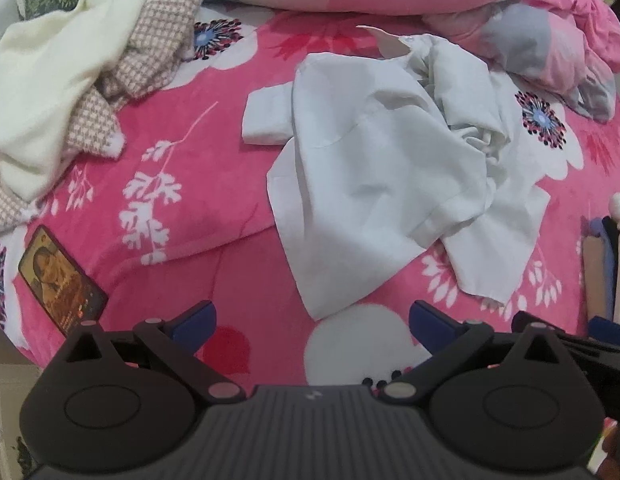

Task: Fold clothes

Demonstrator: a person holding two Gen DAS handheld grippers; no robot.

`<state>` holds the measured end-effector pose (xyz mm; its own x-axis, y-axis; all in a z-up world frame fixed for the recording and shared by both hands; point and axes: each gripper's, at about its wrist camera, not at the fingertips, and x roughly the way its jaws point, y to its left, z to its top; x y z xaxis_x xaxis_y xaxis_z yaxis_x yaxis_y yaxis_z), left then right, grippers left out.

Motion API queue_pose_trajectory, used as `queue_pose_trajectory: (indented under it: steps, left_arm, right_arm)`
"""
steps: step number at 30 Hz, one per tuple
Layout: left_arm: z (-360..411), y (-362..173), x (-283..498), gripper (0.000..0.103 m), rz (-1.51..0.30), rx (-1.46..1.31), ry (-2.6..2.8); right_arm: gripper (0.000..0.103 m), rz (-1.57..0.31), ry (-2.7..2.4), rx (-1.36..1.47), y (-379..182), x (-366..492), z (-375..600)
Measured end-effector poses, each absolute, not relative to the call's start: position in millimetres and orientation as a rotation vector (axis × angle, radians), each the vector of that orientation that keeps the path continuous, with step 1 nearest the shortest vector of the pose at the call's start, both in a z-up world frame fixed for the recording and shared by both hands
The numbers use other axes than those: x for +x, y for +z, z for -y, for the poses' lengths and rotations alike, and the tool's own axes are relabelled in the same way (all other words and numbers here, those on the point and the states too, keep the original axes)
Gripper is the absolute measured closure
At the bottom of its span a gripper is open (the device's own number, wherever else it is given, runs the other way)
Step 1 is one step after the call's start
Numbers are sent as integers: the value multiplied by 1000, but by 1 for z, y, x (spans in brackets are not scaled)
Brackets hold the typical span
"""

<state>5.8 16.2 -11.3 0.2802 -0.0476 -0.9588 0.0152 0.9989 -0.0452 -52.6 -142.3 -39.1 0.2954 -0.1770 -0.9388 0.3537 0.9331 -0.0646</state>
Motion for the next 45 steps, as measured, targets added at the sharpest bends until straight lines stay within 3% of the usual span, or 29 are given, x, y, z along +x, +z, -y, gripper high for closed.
queue_pose_trajectory:
  steps: [45]
  left_arm:
    - [-18, -11, 9, 0, -1250, 42, -15]
  right_arm:
    - [16, -1218, -376, 168, -40, -49, 139]
